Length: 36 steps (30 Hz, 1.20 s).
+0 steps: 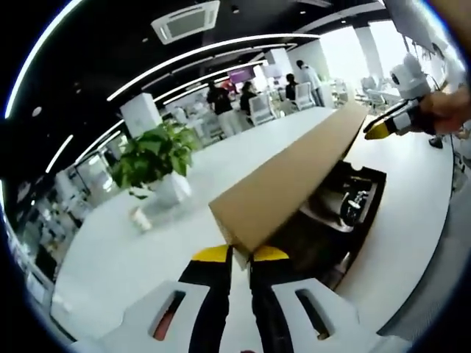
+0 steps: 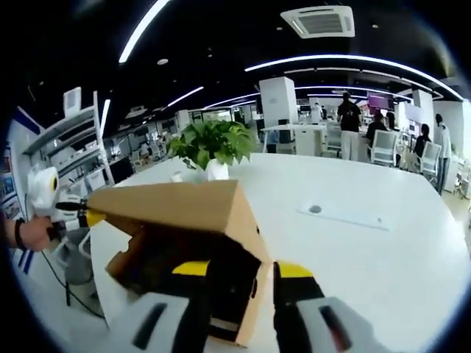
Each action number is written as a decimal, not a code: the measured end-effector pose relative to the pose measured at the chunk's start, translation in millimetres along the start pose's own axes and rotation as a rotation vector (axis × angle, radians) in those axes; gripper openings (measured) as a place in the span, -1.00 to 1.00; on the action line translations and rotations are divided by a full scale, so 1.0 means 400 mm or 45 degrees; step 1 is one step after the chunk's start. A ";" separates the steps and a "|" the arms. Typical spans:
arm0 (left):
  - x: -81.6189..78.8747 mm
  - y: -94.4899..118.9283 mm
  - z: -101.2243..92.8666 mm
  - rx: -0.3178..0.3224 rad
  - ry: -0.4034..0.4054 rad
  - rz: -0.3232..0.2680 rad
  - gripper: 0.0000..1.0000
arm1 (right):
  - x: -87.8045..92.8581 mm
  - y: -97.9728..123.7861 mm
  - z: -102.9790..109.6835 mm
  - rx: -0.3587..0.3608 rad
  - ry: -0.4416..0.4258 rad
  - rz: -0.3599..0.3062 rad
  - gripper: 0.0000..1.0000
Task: Operate the shoe box by opening the lid, removing the specified soft item, and placing it in the target area until the item is outside and the box remains undamaged.
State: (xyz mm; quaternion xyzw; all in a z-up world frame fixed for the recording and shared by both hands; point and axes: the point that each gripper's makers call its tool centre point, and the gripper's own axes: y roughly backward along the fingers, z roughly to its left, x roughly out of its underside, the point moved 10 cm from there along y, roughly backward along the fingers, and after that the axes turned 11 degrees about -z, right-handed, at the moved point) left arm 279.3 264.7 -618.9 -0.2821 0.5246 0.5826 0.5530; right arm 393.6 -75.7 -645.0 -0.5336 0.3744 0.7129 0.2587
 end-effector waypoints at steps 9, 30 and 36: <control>-0.001 -0.007 0.008 -0.004 0.054 0.001 -0.89 | -0.022 -0.035 -0.004 0.071 -0.015 -0.062 -0.86; -0.017 -0.054 0.050 -0.027 0.135 -0.013 -0.91 | -0.036 -0.107 -0.018 0.064 0.019 -0.046 -1.00; -0.008 -0.077 0.052 -0.026 0.133 0.036 -0.91 | -0.038 -0.110 -0.021 0.053 0.028 -0.040 -1.00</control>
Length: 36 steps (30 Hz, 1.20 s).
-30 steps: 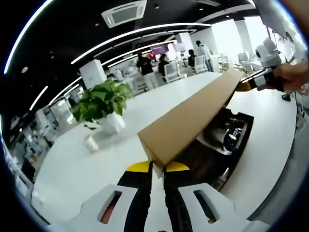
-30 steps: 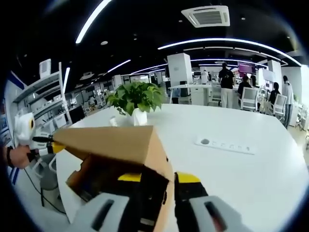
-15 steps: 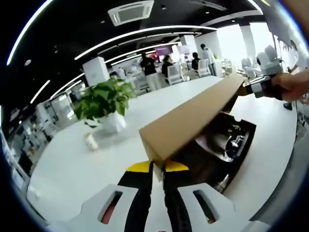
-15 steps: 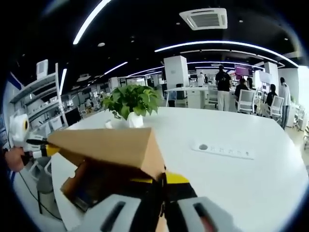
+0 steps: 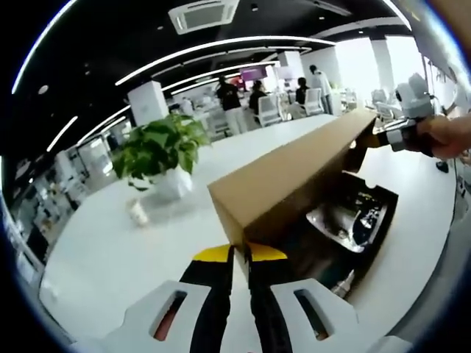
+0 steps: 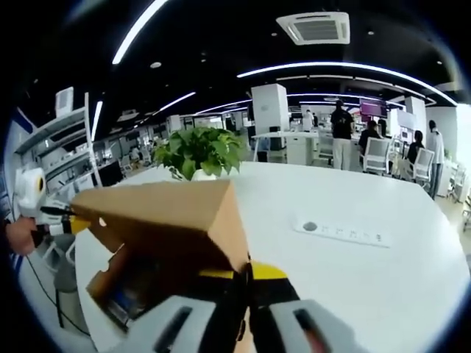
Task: Operate the shoe box by opening the lid, removing the specified soft item, and placing it in the target area until the item is outside and the box remains undamaged.
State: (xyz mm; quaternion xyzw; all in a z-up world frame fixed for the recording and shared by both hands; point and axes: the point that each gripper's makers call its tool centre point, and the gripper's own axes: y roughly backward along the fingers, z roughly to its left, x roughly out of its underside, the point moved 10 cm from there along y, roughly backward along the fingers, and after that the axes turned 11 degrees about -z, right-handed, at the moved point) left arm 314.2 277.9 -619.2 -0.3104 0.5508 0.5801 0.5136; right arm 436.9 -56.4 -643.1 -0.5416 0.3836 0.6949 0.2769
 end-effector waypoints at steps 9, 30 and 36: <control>0.039 -0.035 -0.002 0.017 0.058 0.085 -0.88 | 0.027 -0.007 -0.007 0.012 -0.021 0.056 -0.99; 0.065 -0.088 0.021 0.043 0.135 0.134 -0.89 | 0.064 -0.037 -0.014 0.022 -0.035 0.137 -1.00; 0.069 -0.101 0.023 0.047 0.146 0.150 -0.89 | 0.072 -0.031 -0.011 0.019 -0.031 0.145 -1.00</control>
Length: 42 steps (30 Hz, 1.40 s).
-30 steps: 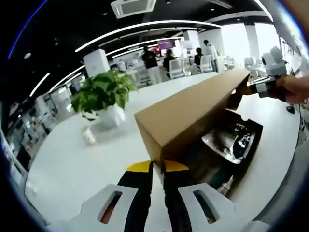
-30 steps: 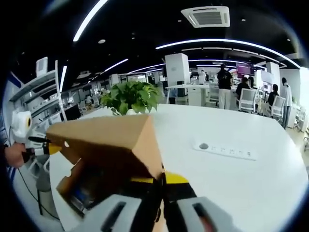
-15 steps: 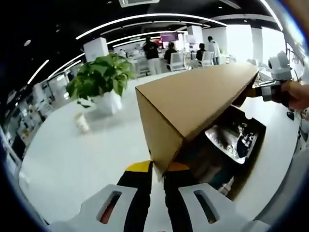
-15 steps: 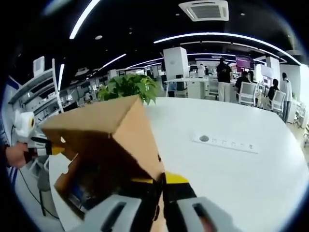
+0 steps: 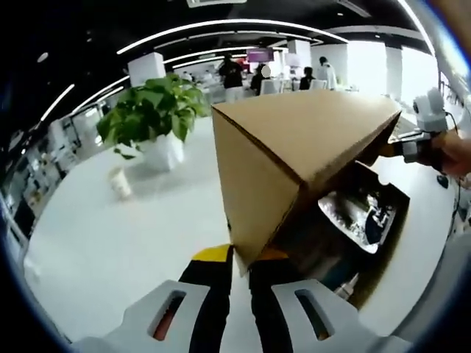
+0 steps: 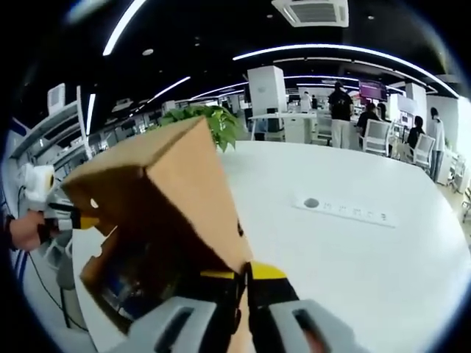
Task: Operate the shoe box by opening the lid, removing the specified soft item, and placing it in the target area until the item is outside and the box remains undamaged.
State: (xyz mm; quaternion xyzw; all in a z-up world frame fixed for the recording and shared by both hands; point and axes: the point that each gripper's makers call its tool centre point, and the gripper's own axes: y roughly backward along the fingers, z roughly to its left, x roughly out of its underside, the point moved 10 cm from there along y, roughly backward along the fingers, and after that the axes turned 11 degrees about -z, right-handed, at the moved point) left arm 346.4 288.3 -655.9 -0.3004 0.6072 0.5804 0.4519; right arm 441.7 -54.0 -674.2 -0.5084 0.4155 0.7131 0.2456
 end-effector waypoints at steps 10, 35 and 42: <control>0.000 0.006 0.005 0.018 0.074 0.008 -0.92 | 0.004 0.022 0.013 0.028 -0.036 0.026 -1.00; 0.010 0.048 -0.007 0.047 0.089 0.070 -0.93 | 0.019 0.078 0.032 0.014 -0.022 0.066 -1.00; 0.006 0.036 0.000 0.047 0.084 0.056 -0.93 | 0.012 0.065 0.024 0.006 0.014 0.067 -1.00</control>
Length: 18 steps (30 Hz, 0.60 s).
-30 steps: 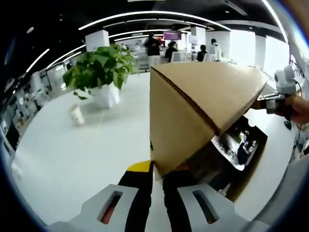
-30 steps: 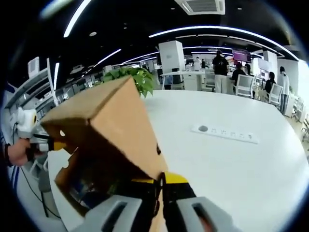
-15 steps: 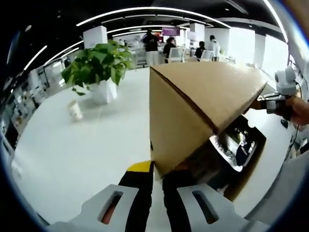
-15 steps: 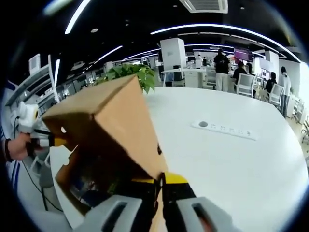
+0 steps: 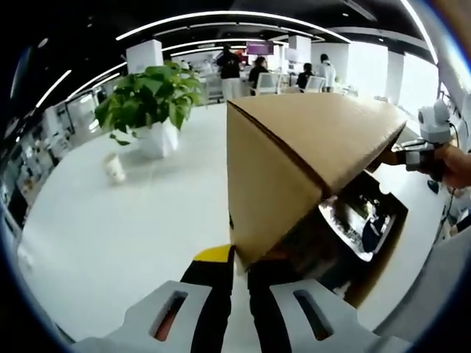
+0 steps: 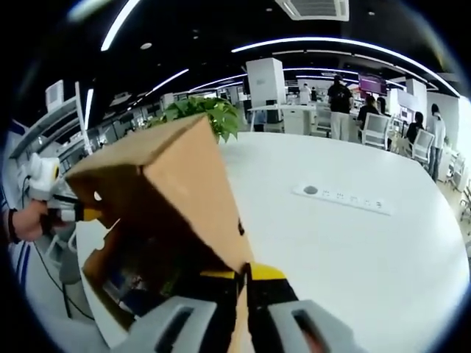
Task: Operate the shoe box by opening the lid, removing the specified soft item, and placing it in the target area until the item is outside and the box remains undamaged.
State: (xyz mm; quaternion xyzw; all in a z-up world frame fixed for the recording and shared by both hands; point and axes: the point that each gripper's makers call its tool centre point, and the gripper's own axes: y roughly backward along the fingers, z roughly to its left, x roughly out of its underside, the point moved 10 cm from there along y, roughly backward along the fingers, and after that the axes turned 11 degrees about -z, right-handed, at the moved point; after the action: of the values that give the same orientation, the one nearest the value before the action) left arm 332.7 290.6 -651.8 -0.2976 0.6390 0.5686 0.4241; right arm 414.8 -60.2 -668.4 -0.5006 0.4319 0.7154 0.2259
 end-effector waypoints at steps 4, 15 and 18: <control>-0.007 -0.009 0.003 -0.004 0.008 0.001 -0.93 | -0.007 -0.009 -0.007 -0.003 -0.007 0.004 -1.00; -0.024 -0.027 0.023 0.024 0.034 0.041 -0.92 | -0.029 -0.030 -0.016 -0.016 -0.032 0.053 -1.00; -0.030 -0.031 0.030 0.039 0.052 0.059 -0.92 | -0.037 -0.035 -0.020 -0.023 -0.038 0.074 -1.00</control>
State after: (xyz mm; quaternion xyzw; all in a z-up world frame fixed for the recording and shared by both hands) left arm 351.5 298.8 -647.0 -0.2878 0.6626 0.5623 0.4024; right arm 435.5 -58.0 -661.3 -0.4791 0.4363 0.7330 0.2069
